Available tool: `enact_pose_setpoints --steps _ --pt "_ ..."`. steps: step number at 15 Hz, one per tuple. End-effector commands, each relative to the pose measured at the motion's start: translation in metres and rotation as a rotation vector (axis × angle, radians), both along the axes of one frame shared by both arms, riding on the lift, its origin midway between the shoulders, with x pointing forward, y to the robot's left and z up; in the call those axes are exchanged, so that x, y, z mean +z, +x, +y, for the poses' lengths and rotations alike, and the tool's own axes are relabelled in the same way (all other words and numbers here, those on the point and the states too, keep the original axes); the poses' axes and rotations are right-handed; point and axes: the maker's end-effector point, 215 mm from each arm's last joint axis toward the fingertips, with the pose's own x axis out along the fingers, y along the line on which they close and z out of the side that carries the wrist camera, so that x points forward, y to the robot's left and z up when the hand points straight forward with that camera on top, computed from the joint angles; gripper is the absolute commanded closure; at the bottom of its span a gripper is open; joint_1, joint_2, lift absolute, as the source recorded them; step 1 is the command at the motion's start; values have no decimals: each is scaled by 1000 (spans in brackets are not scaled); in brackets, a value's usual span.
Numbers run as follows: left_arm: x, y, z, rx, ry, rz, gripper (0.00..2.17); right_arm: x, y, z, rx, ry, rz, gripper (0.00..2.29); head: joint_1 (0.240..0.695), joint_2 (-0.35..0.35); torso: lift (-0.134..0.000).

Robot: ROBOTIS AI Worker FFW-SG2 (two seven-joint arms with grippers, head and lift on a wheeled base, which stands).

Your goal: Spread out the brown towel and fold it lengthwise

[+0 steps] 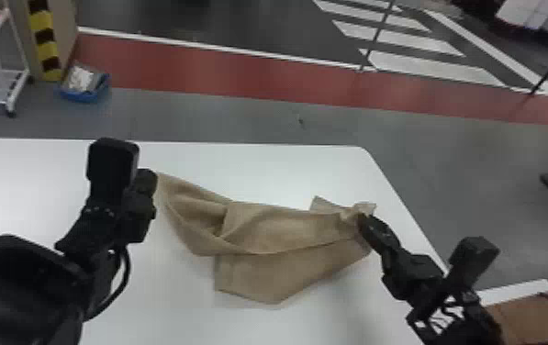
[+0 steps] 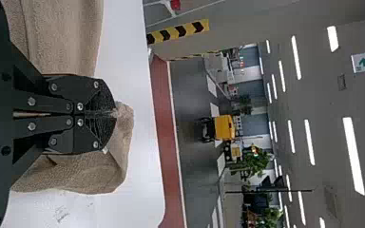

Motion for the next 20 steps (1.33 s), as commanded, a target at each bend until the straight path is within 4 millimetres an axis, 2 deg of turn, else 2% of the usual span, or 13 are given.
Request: enact_pose_setpoints --steps 1,2,3,9,12,15,20 --pt "-13 2 6 3 9 46 404 3 0 3 6 -3 -1 1480 695 -350 -124" --pt "-15 3 0 -12 -10 61 248 2 0 4 7 -5 1 1480 695 -350 -124" --pt "-16 4 -7 -22 -19 72 221 0 -1 3 7 -9 6 1480 695 -350 -124" --pt "-43 9 -46 -76 -20 149 228 -7 -5 -9 -12 -17 12 1480 695 -350 -124" --pt "-51 13 -54 -84 -5 173 235 -12 -4 -11 -14 -19 13 1480 695 -350 -124" --pt "-63 11 -56 -90 25 203 333 -12 -3 -13 -17 -21 7 1480 695 -350 -124" --pt "-70 19 -49 -79 68 204 333 -13 0 -11 -14 -18 6 1480 695 -350 -124"
